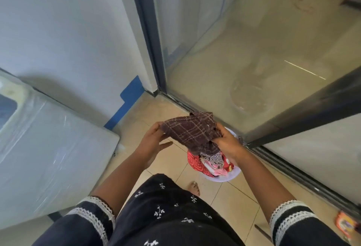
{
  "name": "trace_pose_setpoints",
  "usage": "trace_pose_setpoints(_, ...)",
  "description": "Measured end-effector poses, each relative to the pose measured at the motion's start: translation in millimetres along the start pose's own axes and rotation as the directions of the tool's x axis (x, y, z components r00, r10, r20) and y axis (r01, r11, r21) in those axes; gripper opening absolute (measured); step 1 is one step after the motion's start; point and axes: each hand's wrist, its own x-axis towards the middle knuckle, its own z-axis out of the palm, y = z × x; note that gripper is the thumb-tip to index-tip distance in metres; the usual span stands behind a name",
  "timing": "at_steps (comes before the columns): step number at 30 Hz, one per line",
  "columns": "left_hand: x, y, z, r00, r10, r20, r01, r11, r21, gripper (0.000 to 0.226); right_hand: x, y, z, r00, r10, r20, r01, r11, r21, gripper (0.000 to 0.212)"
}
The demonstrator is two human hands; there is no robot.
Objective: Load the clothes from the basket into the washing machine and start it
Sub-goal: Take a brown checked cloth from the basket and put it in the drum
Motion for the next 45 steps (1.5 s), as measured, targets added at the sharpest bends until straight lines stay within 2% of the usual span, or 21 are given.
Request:
trace_pose_setpoints(2,-2.7,-12.1,-17.1,0.988,-0.105,-0.114,0.110,0.993,0.038,0.033,6.1,-8.3,15.0,1.000,0.011,0.021,-0.013,0.993,0.115,0.055)
trace_pose_setpoints(4,-10.4,-20.9,-32.0,0.972,-0.185,-0.148,0.184,0.983,-0.021,0.043,12.0,-20.0,34.4,0.998,-0.005,0.055,-0.007,0.979,0.204,0.053)
trace_pose_setpoints(6,-19.5,-22.0,-44.4,0.977,-0.167,-0.136,0.154,0.983,-0.101,0.045,15.9,-34.4,56.2,0.994,-0.048,0.097,0.025,0.975,0.222,0.056)
trace_pose_setpoints(8,-25.8,-20.0,-57.8,0.987,-0.122,-0.102,0.104,0.981,-0.162,0.052,19.5,-47.5,78.0,0.987,-0.115,0.115,0.101,0.987,0.125,0.059)
trace_pose_setpoints(11,-36.0,-11.8,-89.6,0.991,-0.135,0.011,0.134,0.965,-0.228,0.072,25.3,-65.9,124.9,0.961,-0.185,0.204,0.189,0.982,-0.003,0.054)
trace_pose_setpoints(13,-43.2,-3.7,-113.1,0.989,-0.121,0.080,0.138,0.955,-0.262,0.078,29.0,-77.6,163.1,0.941,-0.197,0.274,0.180,0.980,0.084,0.049)
trace_pose_setpoints(15,-51.0,7.3,-143.1,0.997,-0.043,0.069,0.064,0.941,-0.334,0.083,31.5,-87.0,209.3,0.924,-0.185,0.336,0.114,0.969,0.220,0.047)
trace_pose_setpoints(17,-59.8,19.2,-175.9,0.999,0.040,-0.011,-0.041,0.920,-0.390,0.087,35.3,-90.8,252.7,0.914,-0.185,0.360,0.095,0.962,0.254,0.045)
trace_pose_setpoints(19,-69.3,30.2,-216.7,0.987,0.098,-0.127,-0.144,0.893,-0.426,0.079,40.0,-97.4,295.3,0.909,-0.199,0.367,0.143,0.974,0.175,0.044)
trace_pose_setpoints(21,-80.7,40.6,-259.8,0.966,0.134,-0.222,-0.221,0.874,-0.433,0.069,46.0,-105.4,335.3,0.882,-0.191,0.431,0.176,0.982,0.074,0.049)
trace_pose_setpoints(24,-100.3,60.8,-314.2,0.929,0.186,-0.319,-0.295,0.893,-0.340,0.054,55.7,-118.2,384.9,0.792,-0.113,0.600,0.078,0.993,0.084,0.070)
trace_pose_setpoints(27,-120.7,84.9,-360.7,0.873,0.256,-0.415,-0.374,0.897,-0.235,0.052,61.8,-136.1,440.2,0.722,-0.110,0.683,-0.034,0.980,0.194,0.074)
trace_pose_setpoints(29,-132.8,96.7,-391.8,0.829,0.290,-0.478,-0.420,0.887,-0.191,0.051,63.0,-152.7,483.4,0.739,-0.117,0.664,-0.008,0.983,0.183,0.068)
trace_pose_setpoints(32,-148.1,106.2,-429.8,0.786,0.308,-0.536,-0.475,0.856,-0.205,0.046,65.3,-175.7,539.9,0.778,-0.138,0.613,0.079,0.989,0.121,0.048)
trace_pose_setpoints(37,-168.7,101.0,-484.8,0.719,0.276,-0.638,-0.554,0.782,-0.285,0.045,84.5,-196.8,617.9,0.754,-0.111,0.647,0.164,0.986,-0.022,0.033)
trace_pose_setpoints(39,-172.5,96.1,-507.6,0.670,0.235,-0.705,-0.579,0.760,-0.296,0.044,96.7,-200.3,651.4,0.739,-0.085,0.668,0.201,0.975,-0.098,0.028)
trace_pose_setpoints(43,-170.4,87.8,-552.3,0.608,0.144,-0.780,-0.569,0.765,-0.302,0.042,126.6,-200.1,710.5,0.690,-0.007,0.724,0.237,0.947,-0.217,0.025)
trace_pose_setpoints(45,-161.9,85.1,-579.2,0.579,0.077,-0.812,-0.547,0.776,-0.316,0.050,146.9,-200.3,738.0,0.675,0.041,0.736,0.259,0.921,-0.290,0.022)
